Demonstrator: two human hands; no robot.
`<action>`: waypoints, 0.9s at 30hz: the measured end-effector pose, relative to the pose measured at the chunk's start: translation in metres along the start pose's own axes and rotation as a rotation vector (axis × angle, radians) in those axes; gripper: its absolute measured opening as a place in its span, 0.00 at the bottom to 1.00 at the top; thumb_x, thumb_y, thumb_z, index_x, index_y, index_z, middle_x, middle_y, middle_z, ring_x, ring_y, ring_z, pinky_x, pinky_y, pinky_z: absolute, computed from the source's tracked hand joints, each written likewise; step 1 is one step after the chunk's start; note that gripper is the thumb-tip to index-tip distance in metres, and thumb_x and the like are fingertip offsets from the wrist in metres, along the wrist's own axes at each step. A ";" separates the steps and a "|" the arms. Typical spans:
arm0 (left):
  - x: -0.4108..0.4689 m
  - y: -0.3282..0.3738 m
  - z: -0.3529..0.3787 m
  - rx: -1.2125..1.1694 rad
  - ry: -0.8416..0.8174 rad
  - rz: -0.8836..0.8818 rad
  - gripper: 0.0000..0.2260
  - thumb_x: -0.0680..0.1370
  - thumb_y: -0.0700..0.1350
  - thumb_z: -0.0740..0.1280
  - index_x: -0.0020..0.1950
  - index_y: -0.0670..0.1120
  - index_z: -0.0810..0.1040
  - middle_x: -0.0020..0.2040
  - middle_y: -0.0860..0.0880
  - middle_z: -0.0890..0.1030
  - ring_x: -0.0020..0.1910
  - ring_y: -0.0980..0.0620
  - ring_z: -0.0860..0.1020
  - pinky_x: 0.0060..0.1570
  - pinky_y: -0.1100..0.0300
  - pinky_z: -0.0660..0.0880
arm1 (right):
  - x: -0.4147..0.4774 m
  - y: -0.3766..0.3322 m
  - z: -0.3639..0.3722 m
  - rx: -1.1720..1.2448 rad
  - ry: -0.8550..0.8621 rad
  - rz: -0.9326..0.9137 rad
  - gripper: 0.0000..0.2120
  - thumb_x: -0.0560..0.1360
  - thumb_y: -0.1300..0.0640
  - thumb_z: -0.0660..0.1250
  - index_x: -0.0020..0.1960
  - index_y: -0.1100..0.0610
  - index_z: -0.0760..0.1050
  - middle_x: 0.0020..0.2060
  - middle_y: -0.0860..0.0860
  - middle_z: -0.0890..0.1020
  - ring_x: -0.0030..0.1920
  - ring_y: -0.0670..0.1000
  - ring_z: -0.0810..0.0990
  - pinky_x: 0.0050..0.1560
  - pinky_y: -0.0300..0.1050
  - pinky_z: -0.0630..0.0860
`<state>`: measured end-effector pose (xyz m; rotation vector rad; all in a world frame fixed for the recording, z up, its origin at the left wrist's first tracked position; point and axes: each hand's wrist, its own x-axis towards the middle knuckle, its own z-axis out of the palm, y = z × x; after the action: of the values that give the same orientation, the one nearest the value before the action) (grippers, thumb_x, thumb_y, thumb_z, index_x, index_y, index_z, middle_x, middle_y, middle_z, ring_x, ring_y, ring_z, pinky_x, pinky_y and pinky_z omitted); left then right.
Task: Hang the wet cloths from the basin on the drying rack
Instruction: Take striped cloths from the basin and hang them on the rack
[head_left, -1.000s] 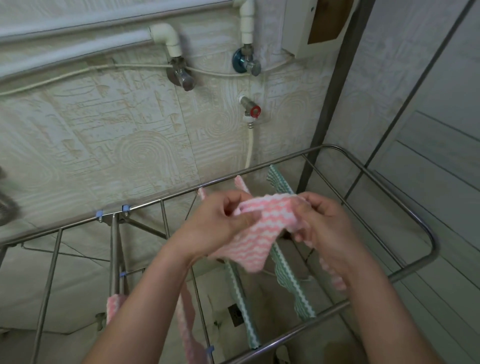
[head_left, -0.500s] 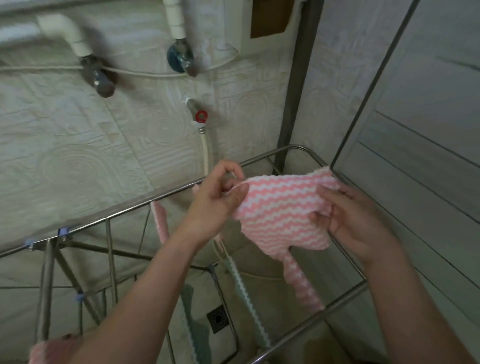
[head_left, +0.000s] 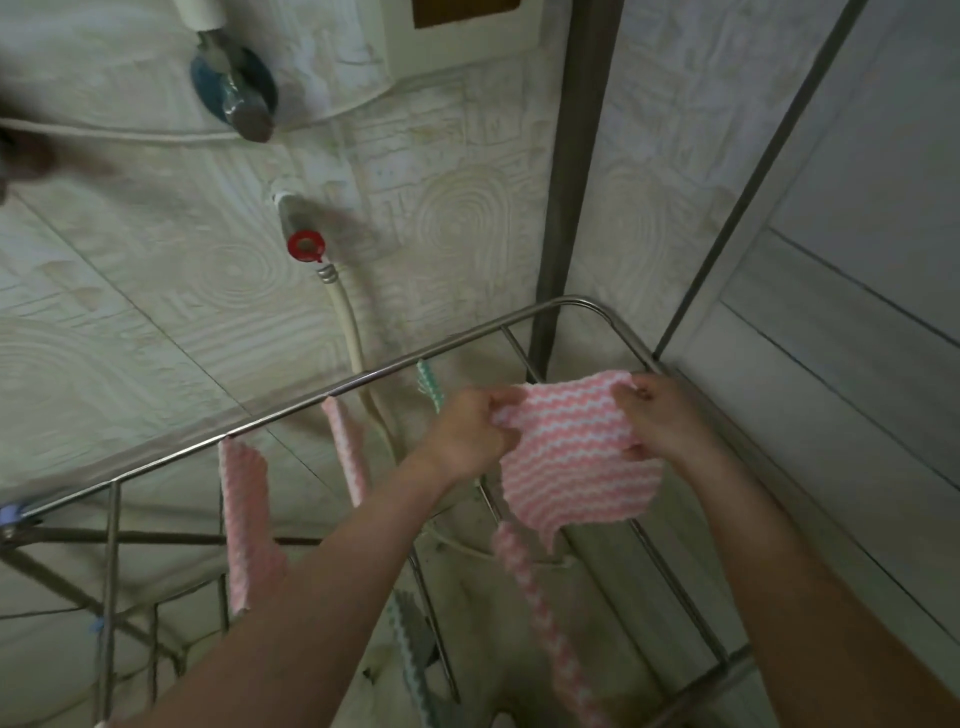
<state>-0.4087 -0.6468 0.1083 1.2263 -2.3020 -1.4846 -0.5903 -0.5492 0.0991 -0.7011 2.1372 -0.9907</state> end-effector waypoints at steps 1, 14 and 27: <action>0.011 -0.004 0.001 0.090 0.006 -0.007 0.24 0.73 0.35 0.67 0.68 0.45 0.72 0.65 0.47 0.75 0.60 0.52 0.75 0.58 0.66 0.69 | 0.011 0.001 0.006 -0.011 0.008 0.000 0.15 0.80 0.53 0.59 0.64 0.57 0.74 0.53 0.52 0.77 0.39 0.51 0.79 0.35 0.48 0.81; 0.086 -0.020 -0.005 0.410 0.093 -0.011 0.23 0.71 0.35 0.63 0.66 0.40 0.69 0.62 0.38 0.72 0.64 0.42 0.68 0.58 0.59 0.67 | 0.103 -0.024 0.048 -0.306 0.173 -0.174 0.15 0.79 0.53 0.58 0.49 0.61 0.79 0.43 0.57 0.80 0.48 0.59 0.80 0.42 0.44 0.68; 0.055 -0.020 0.043 0.540 0.069 0.197 0.38 0.71 0.58 0.69 0.75 0.47 0.57 0.76 0.47 0.58 0.70 0.44 0.62 0.66 0.49 0.66 | 0.067 -0.015 0.045 -0.506 -0.285 -0.214 0.12 0.76 0.49 0.65 0.46 0.55 0.83 0.38 0.54 0.84 0.39 0.52 0.83 0.39 0.43 0.75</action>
<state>-0.4558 -0.6587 0.0546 1.0830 -2.7764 -0.7649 -0.5960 -0.6243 0.0658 -1.2541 2.0942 -0.4066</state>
